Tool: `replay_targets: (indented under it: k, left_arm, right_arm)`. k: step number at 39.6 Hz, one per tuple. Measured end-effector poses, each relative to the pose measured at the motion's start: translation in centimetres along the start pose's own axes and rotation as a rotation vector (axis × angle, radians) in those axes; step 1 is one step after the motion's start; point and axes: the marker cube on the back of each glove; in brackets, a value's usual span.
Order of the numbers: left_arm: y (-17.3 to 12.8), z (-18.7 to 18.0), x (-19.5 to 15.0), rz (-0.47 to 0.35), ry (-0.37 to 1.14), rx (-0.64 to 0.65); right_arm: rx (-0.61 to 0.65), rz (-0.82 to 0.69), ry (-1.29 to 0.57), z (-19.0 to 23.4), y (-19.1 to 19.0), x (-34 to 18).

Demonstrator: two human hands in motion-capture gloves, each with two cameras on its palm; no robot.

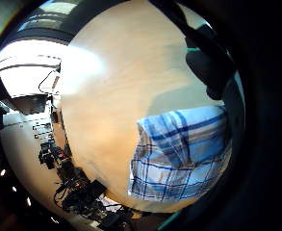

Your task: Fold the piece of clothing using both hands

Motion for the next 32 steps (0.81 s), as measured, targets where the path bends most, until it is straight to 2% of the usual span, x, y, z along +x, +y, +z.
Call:
replay_targets:
  k: [3, 8, 10, 12, 14, 15, 17, 20, 23, 25, 28, 32]
  left_arm:
    - [-0.5, -0.1, 0.5, 0.044, 0.029, 0.031]
    - [-0.2, -0.3, 0.7, 0.068, 0.054, 0.001]
    - [-0.5, -0.7, 0.5, 0.047, 0.041, 0.055]
    - [-0.6, -1.4, 0.4, 0.032, 0.030, 0.115]
    - [0.5, -2.1, 0.4, 0.030, 0.025, 0.112]
    - [1.2, -2.4, 0.3, 0.032, 0.022, 0.108]
    - [2.0, -3.1, 0.2, 0.028, 0.012, 0.129]
    - [2.7, -4.2, -0.3, 0.008, -0.020, 0.221]
    - [4.4, -4.7, -1.0, -0.021, -0.069, 0.255]
    - [5.5, -4.7, -1.3, -0.034, -0.106, 0.279]
    - [6.2, -4.4, -0.5, -0.006, -0.081, 0.380]
    - [7.5, -2.7, 0.6, 0.005, -0.038, 0.387]
  right_arm:
    - [-0.040, 0.123, 0.084, 0.3, 0.5, 1.0]
    - [-0.057, 0.176, 0.119, 0.3, 1.2, 1.3]
    - [-0.016, 0.149, 0.091, 0.0, 1.3, 0.9]
    - [0.057, 0.029, -0.005, -0.4, 1.1, -0.2]
    - [0.130, -0.074, -0.086, -0.9, 1.2, -1.0]
    - [0.155, -0.063, -0.085, -1.2, 1.5, -0.8]
    - [0.180, 0.066, -0.014, -1.9, 2.8, 0.5]
    - [0.263, 0.204, 0.055, -3.2, 4.9, 2.4]
    - [0.420, 0.170, 0.022, -4.6, 6.3, 3.1]
    - [0.481, 0.121, -0.051, -4.8, 7.8, 3.1]
    - [0.473, 0.138, -0.141, -3.8, 10.5, 3.7]
    - [0.452, 0.155, -0.190, -2.2, 14.0, 4.4]
